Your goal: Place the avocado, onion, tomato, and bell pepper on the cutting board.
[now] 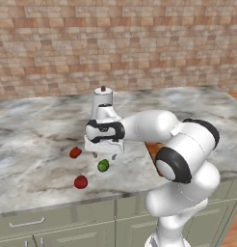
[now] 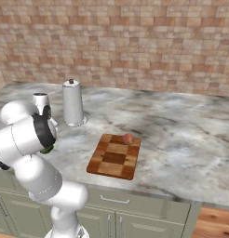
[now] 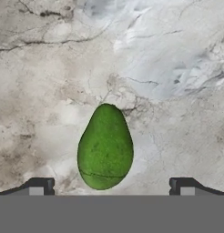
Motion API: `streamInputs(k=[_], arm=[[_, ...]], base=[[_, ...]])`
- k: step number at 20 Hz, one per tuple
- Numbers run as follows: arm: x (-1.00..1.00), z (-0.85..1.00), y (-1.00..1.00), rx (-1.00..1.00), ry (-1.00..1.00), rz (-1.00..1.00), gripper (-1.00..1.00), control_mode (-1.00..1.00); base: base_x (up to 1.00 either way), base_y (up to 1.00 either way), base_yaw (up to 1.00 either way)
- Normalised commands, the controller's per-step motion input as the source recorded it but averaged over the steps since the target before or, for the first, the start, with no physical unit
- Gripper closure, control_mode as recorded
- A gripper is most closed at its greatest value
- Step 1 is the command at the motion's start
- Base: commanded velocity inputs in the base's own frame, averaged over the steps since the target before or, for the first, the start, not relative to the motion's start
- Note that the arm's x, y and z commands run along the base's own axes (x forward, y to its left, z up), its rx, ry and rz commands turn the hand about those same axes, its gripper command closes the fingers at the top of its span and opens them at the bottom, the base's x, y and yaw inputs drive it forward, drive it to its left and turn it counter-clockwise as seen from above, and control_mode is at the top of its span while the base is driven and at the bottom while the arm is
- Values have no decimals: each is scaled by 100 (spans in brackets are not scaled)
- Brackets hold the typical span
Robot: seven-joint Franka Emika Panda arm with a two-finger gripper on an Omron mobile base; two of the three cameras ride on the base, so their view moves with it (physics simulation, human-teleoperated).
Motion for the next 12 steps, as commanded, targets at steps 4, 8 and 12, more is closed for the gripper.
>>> streamInputs(k=[4, 8, 12], arm=[[0, -41, 0, 0, 0, 0, -100, -100], [0, -37, 0, 0, 0, 0, -100, -100], [0, -18, 0, 0, 0, 0, -100, -100]], base=[[0, 0, 0], [0, 0, 0], [0, 0, 0]])
